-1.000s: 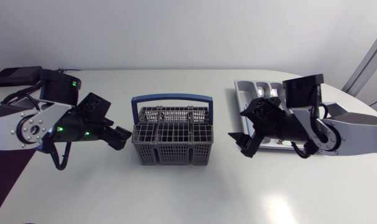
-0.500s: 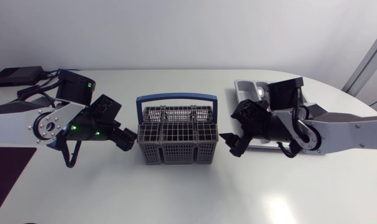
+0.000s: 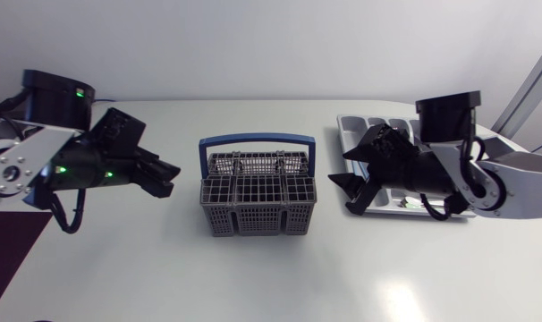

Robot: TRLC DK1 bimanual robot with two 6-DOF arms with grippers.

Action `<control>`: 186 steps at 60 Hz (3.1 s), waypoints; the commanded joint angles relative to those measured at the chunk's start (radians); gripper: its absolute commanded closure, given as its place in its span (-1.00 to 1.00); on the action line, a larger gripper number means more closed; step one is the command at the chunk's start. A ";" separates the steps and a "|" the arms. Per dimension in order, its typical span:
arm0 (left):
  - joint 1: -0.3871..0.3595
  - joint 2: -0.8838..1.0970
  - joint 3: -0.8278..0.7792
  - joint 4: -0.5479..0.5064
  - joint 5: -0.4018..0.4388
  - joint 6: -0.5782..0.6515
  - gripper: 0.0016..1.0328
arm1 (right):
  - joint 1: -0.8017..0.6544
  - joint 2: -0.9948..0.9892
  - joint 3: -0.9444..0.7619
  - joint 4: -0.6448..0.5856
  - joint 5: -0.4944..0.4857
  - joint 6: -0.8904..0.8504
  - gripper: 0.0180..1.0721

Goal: Unload the cutlery basket into the drawer organizer.

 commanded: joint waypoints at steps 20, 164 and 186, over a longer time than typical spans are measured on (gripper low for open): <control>-0.126 0.086 0.009 0.047 0.076 -0.083 0.93 | 0.138 -0.009 0.034 -0.046 -0.063 0.172 0.89; 0.272 -0.390 -0.215 0.156 0.096 -0.084 -0.93 | -0.459 -0.722 -0.414 0.167 0.146 0.194 -0.92; 0.328 -0.528 -0.329 0.236 0.077 -0.067 -0.93 | -0.491 -0.908 -0.523 0.210 0.212 0.226 -0.92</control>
